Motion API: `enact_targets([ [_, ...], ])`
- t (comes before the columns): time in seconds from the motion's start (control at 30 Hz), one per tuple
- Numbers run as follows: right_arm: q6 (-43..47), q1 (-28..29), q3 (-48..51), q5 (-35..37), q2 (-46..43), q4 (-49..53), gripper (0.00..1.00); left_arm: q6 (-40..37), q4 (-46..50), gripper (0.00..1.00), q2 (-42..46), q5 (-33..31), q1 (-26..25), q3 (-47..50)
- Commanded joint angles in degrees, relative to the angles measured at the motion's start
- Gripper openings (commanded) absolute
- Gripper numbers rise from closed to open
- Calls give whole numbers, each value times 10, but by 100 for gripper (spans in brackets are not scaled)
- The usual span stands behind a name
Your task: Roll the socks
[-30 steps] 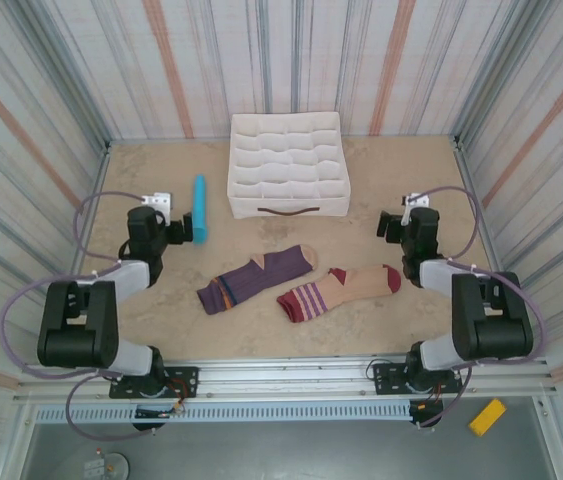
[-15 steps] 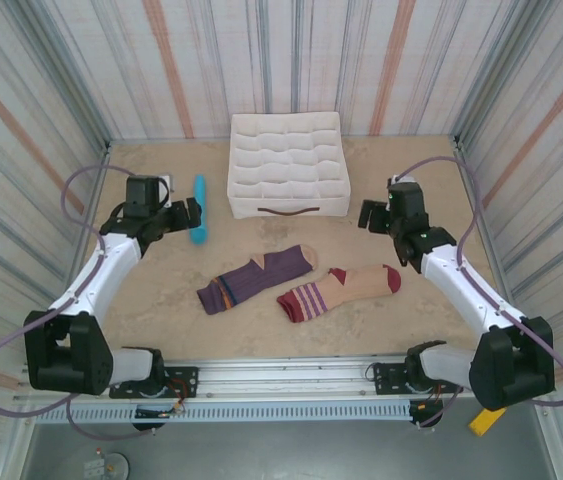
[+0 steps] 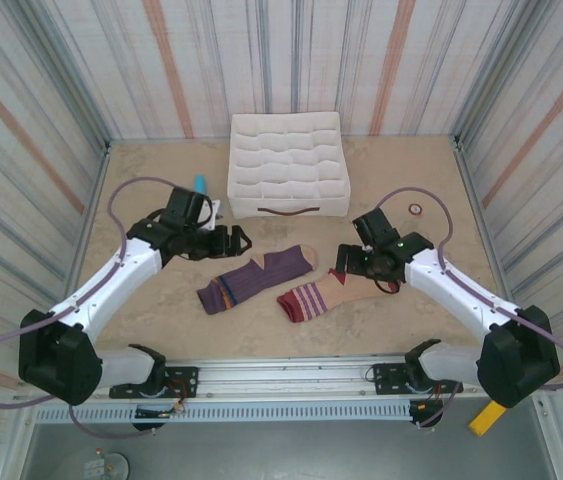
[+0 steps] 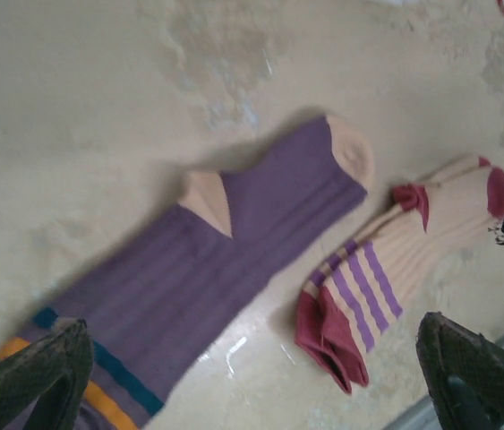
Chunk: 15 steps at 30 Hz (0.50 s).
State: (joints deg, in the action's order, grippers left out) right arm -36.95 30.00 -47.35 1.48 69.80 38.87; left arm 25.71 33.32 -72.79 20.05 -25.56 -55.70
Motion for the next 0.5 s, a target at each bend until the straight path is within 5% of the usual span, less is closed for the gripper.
enact_targets([
  [0.0,-37,2,20,-28,1,21,99,53,-40,96,-16,19,-26,19],
  [0.47,18,1,49,-76,109,-114,99,146,-209,90,-248,45,-124,-77],
])
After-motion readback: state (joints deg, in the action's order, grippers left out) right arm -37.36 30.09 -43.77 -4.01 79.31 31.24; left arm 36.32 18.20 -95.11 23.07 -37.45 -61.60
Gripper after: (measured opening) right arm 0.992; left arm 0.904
